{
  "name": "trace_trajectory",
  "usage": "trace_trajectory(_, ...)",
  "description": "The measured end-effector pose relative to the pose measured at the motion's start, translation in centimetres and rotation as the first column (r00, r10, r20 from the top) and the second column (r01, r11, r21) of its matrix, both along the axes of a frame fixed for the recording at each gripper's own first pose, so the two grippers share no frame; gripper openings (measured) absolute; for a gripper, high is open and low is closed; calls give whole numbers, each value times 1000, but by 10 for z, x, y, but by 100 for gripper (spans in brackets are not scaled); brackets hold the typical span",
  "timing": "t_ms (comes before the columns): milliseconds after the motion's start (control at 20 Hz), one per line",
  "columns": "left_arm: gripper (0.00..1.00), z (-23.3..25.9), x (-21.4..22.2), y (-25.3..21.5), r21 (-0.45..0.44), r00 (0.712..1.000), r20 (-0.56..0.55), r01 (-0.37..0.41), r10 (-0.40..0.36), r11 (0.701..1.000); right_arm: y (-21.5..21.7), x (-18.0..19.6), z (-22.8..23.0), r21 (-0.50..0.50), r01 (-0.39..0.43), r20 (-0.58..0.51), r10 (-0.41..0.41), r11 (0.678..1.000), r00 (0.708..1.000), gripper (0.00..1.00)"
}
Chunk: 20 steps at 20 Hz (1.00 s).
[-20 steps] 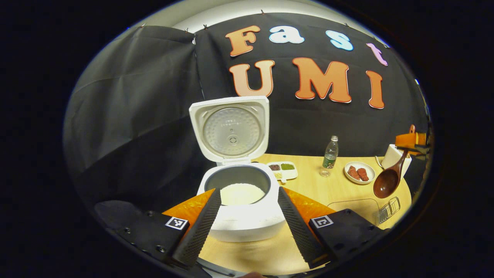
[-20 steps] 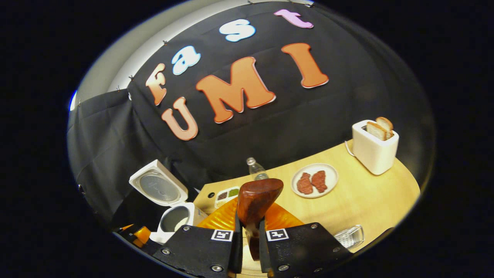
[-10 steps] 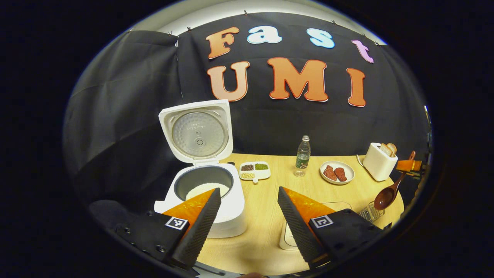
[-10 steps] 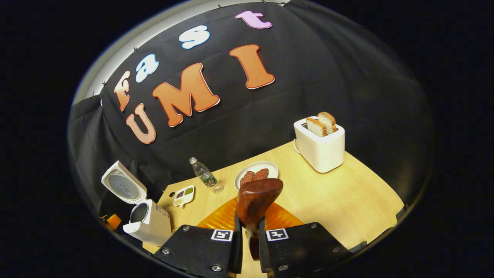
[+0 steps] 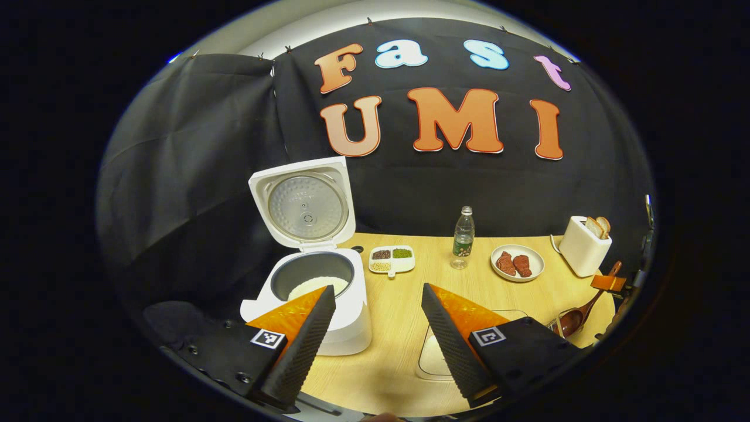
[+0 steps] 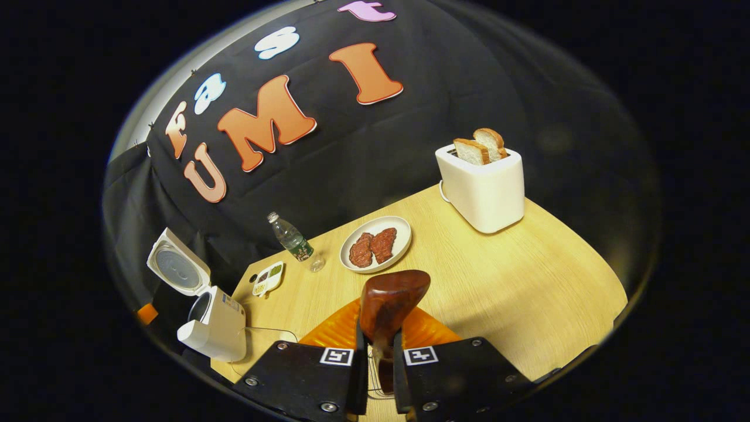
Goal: Close the left gripper, press the button to open the rice cooker; take a wooden spoon from the chopstick holder with the right hand, scoop a spoonful of rice and pour it into the rice cooker, then put the wooden spoon back into the chopstick holder.
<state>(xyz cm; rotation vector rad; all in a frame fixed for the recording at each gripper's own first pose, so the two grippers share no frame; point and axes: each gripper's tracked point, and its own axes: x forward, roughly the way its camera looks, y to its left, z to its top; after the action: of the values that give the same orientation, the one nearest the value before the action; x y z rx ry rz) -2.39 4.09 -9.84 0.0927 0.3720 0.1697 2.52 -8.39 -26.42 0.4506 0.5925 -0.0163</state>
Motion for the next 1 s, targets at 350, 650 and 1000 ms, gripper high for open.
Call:
trace_trajectory(350,96,44,29,53,-28,993,70,-94,95,995,2,-3,-22,5,-7,-42,7,1000,999,18)
trace_trajectory(650,100,102,83,121,-116,976,159,-132,150,984,-3,-14,-16,-15,29,-60,-30,999,998,36)
trace_trajectory(1000,96,138,147,173,-126,969,202,-117,141,985,-32,-27,37,-147,126,2,-127,981,992,80)
